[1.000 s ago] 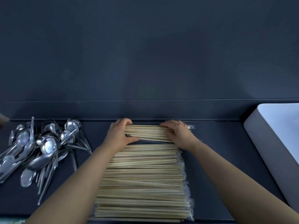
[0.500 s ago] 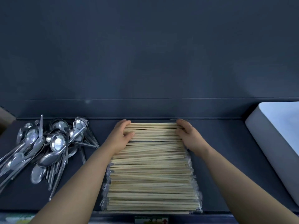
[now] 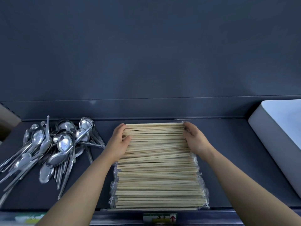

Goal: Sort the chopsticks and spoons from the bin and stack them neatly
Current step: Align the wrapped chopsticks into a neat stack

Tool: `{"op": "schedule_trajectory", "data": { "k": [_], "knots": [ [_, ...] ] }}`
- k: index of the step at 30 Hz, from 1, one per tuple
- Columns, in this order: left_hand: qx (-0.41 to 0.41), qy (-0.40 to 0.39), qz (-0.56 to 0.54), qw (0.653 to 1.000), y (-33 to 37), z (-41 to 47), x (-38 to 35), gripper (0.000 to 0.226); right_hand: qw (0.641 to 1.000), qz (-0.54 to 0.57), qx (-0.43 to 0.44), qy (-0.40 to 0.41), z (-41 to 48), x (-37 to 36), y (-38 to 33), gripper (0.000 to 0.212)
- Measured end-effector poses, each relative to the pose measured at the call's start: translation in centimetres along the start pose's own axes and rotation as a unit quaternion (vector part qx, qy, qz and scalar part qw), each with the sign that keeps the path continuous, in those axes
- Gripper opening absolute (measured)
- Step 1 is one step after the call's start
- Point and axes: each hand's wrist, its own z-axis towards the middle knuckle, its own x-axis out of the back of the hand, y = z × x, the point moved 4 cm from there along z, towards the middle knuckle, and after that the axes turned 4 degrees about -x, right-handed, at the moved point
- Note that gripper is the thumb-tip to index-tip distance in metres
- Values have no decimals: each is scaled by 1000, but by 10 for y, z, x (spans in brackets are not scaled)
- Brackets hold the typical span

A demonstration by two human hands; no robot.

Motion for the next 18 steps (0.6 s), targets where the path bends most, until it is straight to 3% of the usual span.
{"op": "schedule_trajectory", "data": {
  "k": [3,6,10,12,15,18],
  "knots": [
    [11,26,-7,1000,-2,4,7,58,1000,-6,-21,10,13,9,3,12],
    [15,9,-5,1000,0,7,2,60,1000,-13,-22,-12,9,4,-7,43],
    [10,-7,-13,1000,7,8,-8,58,998,-27,3,-49,2,-12,-16,51],
    [16,9,-26,1000,4,8,-2,57,1000,-7,0,-21,5,-8,-13,46],
    [22,41,-52,998,0,-1,14,53,999,28,3,23,3,4,-3,19],
    [24,39,-100,994,-9,-20,16,43,998,12,18,52,-14,11,5,20]
  ]
}}
